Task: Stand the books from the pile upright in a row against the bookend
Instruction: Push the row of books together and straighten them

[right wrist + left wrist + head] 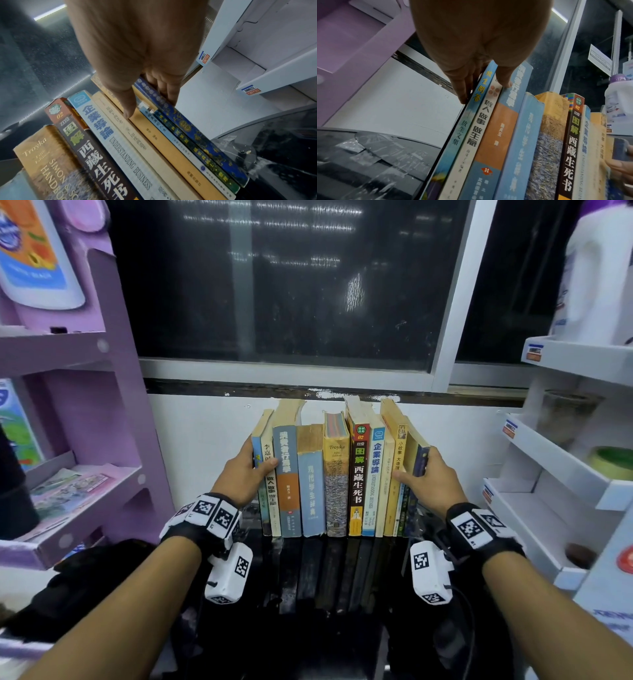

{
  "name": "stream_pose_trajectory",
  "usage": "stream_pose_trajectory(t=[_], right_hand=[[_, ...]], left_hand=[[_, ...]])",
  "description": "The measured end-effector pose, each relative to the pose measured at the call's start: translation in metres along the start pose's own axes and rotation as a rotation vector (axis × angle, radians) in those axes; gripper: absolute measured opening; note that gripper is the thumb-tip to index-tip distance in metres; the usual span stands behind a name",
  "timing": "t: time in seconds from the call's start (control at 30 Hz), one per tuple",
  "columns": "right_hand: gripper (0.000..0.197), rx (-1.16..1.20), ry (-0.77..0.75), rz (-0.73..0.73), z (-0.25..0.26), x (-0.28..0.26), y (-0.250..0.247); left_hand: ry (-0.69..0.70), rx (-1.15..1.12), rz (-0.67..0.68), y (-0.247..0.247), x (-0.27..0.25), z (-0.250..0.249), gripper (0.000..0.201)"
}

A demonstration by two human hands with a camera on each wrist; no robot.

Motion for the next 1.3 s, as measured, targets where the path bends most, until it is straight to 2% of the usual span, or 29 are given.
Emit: stream_pose_trajectory(t=[0.33,0.63,0.93,1.3], right_hand=[[0.046,-0.047,-0.039,0.021,-0.009,0.006,-0.009],[0.045,-0.088,-0.046,0.016,-0.017,0.004,-0.022],[0.047,-0.146,-0.063,0.027,-0.014,0.009,-0.010],[0.047,-0.243,-0.063,0.021,-0.013,0.009,-0.003]], left_hand=[[-0.015,0.205,-0.027,0.010,0.005,-0.003,0.049],[-0.050,0.346,-0.071,0.022,0.010,-0.019,0.037],[-0.079,0.329,-0.126,0.018,0.006,-0.013,0.035],[-0.040,0.304,-0.154,0.016,-0.001,-0.009,0.036]])
Point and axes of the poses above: each hand's wrist, its own x-axis towards the middle knuckle, its own y-axis out of the palm, z = x × y, the point moved 2 cm from there along x, towards the middle knuckle, and after that the axes turned 12 degrees about z, right-handed, at the moved point
